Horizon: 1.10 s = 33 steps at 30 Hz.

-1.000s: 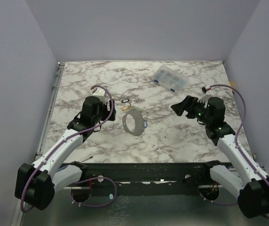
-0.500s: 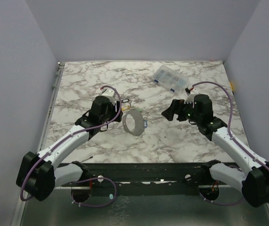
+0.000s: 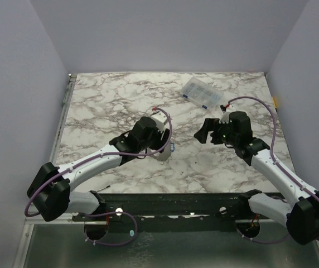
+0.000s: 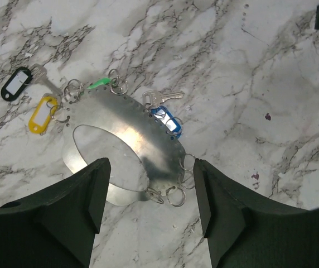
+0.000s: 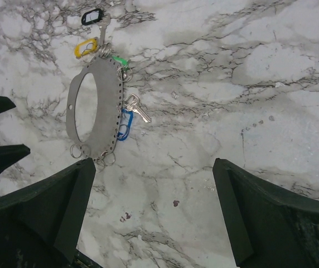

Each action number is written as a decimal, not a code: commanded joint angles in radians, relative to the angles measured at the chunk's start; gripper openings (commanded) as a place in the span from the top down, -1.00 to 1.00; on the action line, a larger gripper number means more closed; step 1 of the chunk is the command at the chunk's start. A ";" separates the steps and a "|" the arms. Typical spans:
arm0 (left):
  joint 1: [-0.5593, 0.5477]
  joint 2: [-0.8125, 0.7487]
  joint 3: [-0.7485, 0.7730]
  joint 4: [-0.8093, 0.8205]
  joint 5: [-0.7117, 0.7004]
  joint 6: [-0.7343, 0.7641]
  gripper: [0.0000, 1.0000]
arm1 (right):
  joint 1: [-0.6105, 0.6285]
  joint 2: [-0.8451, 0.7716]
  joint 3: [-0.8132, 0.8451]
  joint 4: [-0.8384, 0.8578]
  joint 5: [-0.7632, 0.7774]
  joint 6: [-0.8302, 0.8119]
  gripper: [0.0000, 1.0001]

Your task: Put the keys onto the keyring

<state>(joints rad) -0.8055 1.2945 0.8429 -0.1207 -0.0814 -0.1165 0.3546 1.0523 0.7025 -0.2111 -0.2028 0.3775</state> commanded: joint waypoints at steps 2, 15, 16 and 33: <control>-0.029 -0.024 -0.008 0.002 0.129 0.146 -0.35 | 0.006 -0.027 -0.013 -0.033 0.072 0.017 -0.99; -0.057 -0.059 -0.070 -0.023 0.252 0.424 -0.13 | 0.006 -0.089 -0.004 -0.119 0.089 0.027 -0.99; -0.057 -0.061 -0.081 -0.025 0.255 0.455 -0.13 | 0.006 -0.096 -0.007 -0.120 0.088 0.030 -0.99; -0.058 -0.079 -0.203 -0.039 0.479 1.100 0.21 | 0.010 -0.050 -0.066 -0.034 0.026 0.063 -0.95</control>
<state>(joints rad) -0.8597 1.1614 0.6106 -0.1600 0.3042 0.8471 0.3592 0.9909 0.6571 -0.2817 -0.1581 0.4358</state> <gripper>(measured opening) 0.409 0.978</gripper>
